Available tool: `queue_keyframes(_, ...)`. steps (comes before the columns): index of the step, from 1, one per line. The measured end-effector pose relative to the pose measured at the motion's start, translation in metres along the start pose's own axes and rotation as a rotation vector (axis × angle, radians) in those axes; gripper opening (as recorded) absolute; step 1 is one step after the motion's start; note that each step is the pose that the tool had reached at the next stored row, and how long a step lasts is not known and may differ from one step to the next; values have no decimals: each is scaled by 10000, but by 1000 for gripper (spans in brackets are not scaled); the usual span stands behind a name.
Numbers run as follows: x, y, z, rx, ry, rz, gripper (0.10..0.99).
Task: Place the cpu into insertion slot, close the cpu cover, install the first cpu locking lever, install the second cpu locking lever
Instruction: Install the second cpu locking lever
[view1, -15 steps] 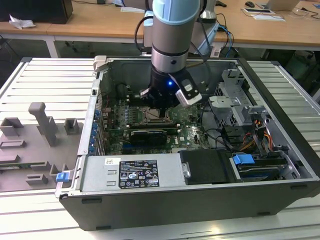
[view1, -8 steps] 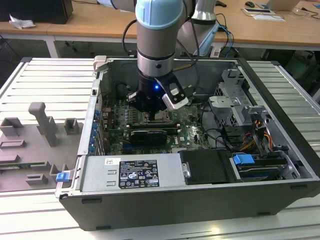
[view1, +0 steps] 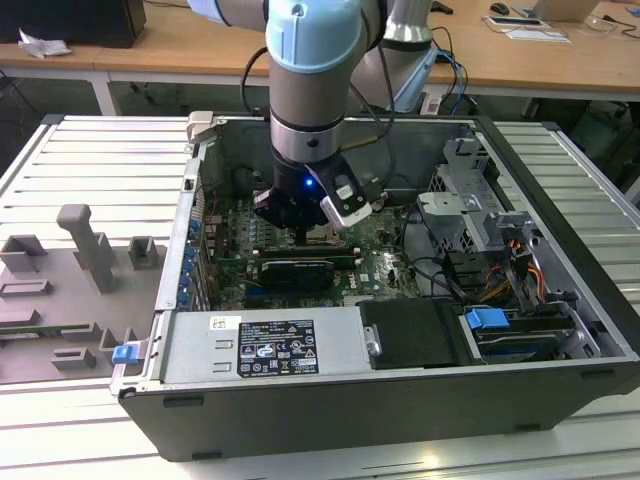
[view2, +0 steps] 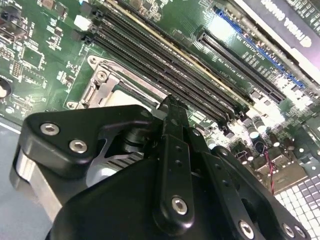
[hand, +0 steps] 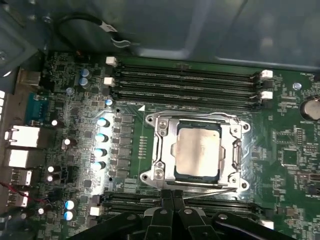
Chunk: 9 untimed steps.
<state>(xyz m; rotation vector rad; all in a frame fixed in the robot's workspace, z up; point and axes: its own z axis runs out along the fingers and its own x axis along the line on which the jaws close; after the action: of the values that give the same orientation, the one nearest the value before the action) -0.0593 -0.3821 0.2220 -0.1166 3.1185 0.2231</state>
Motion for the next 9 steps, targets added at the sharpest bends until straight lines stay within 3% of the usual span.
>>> queue_keyframes(6,107,-28,59,-239,-16,-30,106)
queue_keyframes(9,115,-43,101,-338,-23,-34,106)
